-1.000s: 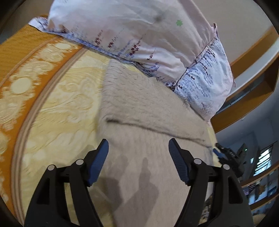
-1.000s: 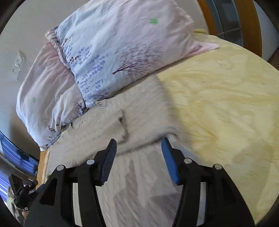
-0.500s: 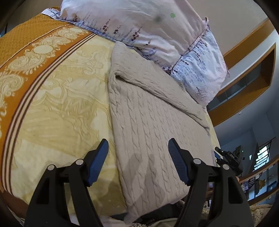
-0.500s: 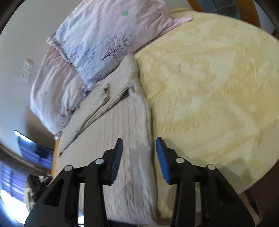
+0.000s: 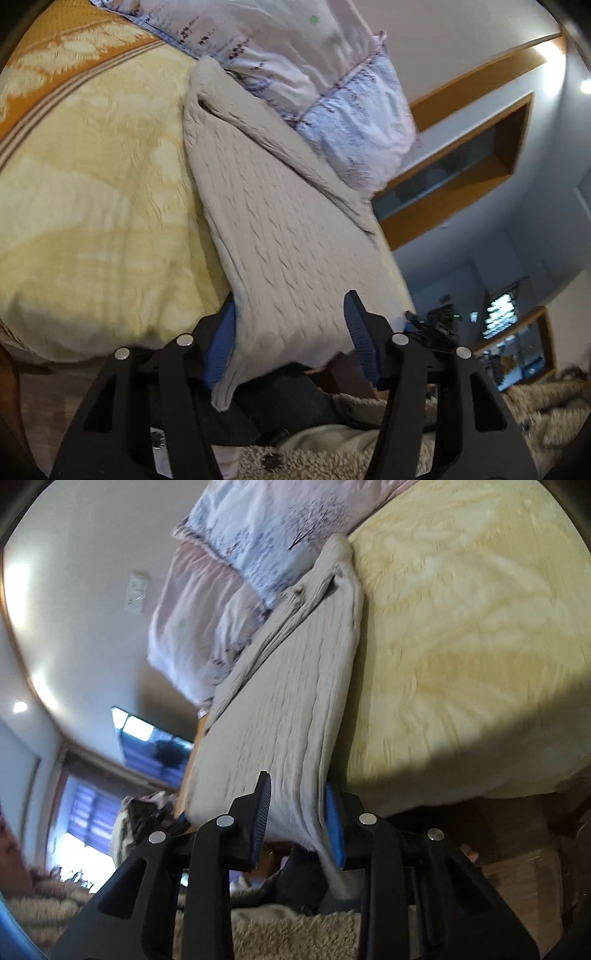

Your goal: Fold small clothes

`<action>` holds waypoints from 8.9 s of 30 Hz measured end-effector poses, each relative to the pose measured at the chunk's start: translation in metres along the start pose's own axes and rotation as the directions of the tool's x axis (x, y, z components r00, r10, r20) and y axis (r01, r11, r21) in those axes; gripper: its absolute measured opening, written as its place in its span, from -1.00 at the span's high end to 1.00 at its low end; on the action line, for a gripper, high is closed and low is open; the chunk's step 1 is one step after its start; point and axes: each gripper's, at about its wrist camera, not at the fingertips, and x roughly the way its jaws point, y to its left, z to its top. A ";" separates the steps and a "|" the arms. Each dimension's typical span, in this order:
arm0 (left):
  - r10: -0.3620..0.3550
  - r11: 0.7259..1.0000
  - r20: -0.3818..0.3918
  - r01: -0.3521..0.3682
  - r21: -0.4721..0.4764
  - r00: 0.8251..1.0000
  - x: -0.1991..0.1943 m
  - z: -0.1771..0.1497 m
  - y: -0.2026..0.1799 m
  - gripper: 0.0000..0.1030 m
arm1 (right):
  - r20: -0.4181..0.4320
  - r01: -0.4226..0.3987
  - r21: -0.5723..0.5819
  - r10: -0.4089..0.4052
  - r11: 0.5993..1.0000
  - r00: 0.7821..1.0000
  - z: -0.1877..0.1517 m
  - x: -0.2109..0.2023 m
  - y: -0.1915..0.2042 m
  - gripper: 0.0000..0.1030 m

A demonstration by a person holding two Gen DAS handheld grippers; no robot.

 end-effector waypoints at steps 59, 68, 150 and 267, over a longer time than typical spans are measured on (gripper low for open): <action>0.299 0.942 0.150 -0.316 0.108 0.942 0.047 0.172 -0.046 0.87 | 0.530 0.594 -0.416 -0.347 0.689 0.774 0.095 0.060 0.128 0.85; 0.317 0.926 0.203 -0.348 0.144 0.926 0.054 0.212 -0.061 0.87 | 0.586 0.587 -0.410 -0.291 0.698 0.756 0.128 0.065 0.149 0.85; 0.419 0.907 -0.030 -0.416 0.068 0.908 0.097 0.200 0.031 0.85 | 0.307 0.582 -0.221 -0.510 0.783 0.803 0.174 0.089 0.058 0.79; 0.083 0.985 0.040 -0.076 -0.157 0.996 0.184 0.258 -0.068 0.62 | 0.250 0.436 -0.294 -0.372 0.851 0.894 0.169 0.132 0.103 -0.21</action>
